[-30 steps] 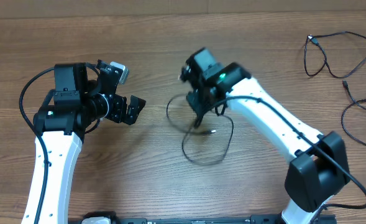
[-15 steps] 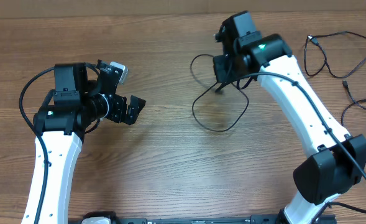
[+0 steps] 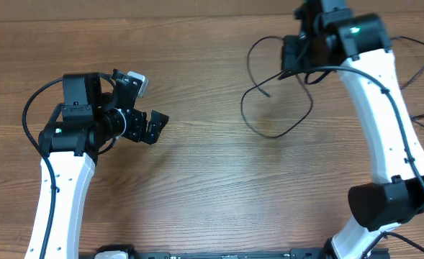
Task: Untangle cables
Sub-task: 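Lift the cable and carry it toward the upper right with the right gripper, then place the cable at the right edge and open the right gripper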
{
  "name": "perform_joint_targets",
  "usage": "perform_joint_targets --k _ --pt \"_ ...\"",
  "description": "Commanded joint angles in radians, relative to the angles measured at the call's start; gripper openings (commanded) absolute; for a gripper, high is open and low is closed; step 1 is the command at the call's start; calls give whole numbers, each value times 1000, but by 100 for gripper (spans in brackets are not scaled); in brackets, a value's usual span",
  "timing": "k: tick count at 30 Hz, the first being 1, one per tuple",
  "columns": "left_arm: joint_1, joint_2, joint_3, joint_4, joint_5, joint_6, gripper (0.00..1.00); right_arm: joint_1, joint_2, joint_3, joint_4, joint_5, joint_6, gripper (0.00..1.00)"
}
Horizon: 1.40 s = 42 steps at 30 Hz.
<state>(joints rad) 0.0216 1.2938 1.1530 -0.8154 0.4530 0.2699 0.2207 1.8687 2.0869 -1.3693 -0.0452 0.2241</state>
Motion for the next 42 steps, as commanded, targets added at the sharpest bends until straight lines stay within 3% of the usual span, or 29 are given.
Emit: perform_joint_targets --k 1,17,42 --pt "2 -19 21 3 15 22 100 -40 -17 72 -21 0 20 4" --pt "2 -19 21 3 15 22 99 -278 -98 82 -101 8 19 4" --pt "2 -19 21 3 14 22 100 -897 -100 82 -165 33 18 4"
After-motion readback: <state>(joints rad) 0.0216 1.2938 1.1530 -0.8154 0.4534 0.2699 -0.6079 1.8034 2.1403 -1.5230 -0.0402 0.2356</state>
